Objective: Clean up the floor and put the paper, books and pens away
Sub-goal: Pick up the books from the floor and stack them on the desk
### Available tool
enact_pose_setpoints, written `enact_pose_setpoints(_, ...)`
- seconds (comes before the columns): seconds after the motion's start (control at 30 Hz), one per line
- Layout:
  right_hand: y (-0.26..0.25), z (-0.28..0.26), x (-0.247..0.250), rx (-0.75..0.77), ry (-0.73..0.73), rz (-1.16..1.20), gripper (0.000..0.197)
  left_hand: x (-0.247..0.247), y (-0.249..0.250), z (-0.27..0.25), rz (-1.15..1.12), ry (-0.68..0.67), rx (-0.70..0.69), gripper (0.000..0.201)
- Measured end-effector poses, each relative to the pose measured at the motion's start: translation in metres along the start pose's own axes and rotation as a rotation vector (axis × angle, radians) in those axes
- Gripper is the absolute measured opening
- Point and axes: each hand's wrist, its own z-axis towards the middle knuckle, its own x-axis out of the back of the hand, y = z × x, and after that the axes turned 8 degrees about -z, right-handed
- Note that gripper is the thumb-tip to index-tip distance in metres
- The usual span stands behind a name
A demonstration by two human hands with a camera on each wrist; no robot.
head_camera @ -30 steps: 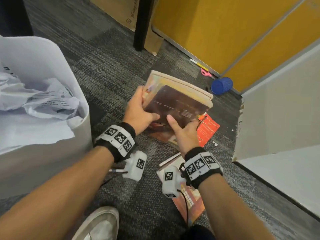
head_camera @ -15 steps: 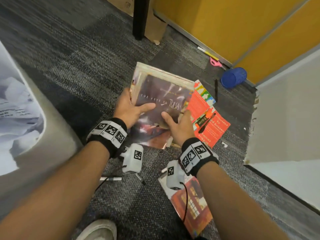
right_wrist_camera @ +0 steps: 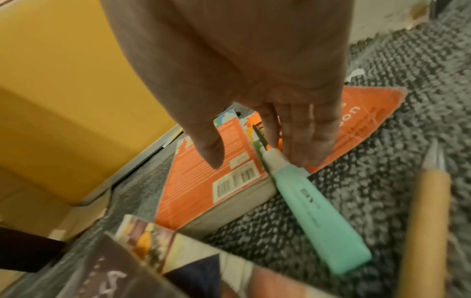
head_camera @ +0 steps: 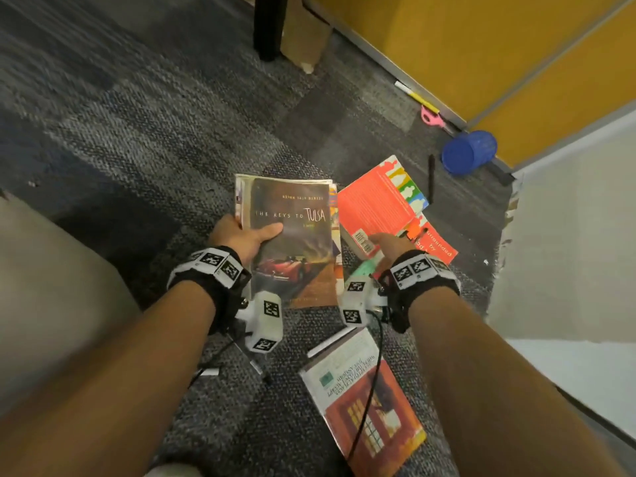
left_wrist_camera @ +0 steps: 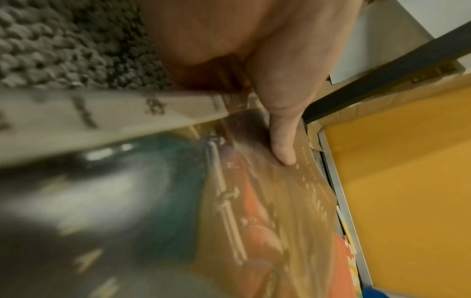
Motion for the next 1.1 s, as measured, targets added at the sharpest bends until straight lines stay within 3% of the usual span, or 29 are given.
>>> enact_pose_setpoints(0.17,-0.004,0.005,-0.002,-0.055,0.12,0.044,0.04,0.004,0.002,0.009,0.11,0.002,0.041,0.05)
enact_pose_setpoints(0.23,-0.009,0.009,-0.003,-0.036,0.108,0.057,0.039,0.004,0.002,0.011,0.12,0.012,0.039,0.049)
enact_pose_setpoints(0.3,-0.015,0.006,0.0,-0.076,0.083,0.239,0.046,0.003,0.002,0.011,0.127,0.014,0.043,0.048)
enact_pose_setpoints(0.43,-0.016,0.009,0.008,-0.082,-0.045,0.482,0.022,0.0,0.005,0.011,0.14,0.032,0.071,0.05)
enact_pose_setpoints(0.57,-0.013,0.007,0.012,-0.068,-0.098,0.626,0.021,-0.003,0.004,0.009,0.177,0.073,0.053,0.052)
enact_pose_setpoints(0.83,-0.021,0.017,0.012,-0.101,-0.044,0.604,0.022,-0.001,0.002,0.013,0.156,0.042,0.063,0.055)
enact_pose_setpoints(0.93,-0.035,0.017,0.009,-0.062,-0.039,0.525,0.044,0.001,0.001,0.013,0.136,0.025,0.05,0.05)
enact_pose_setpoints(1.1,-0.066,0.015,0.023,0.096,0.178,0.245,0.031,0.003,0.003,0.012,0.139,0.029,0.059,0.05)
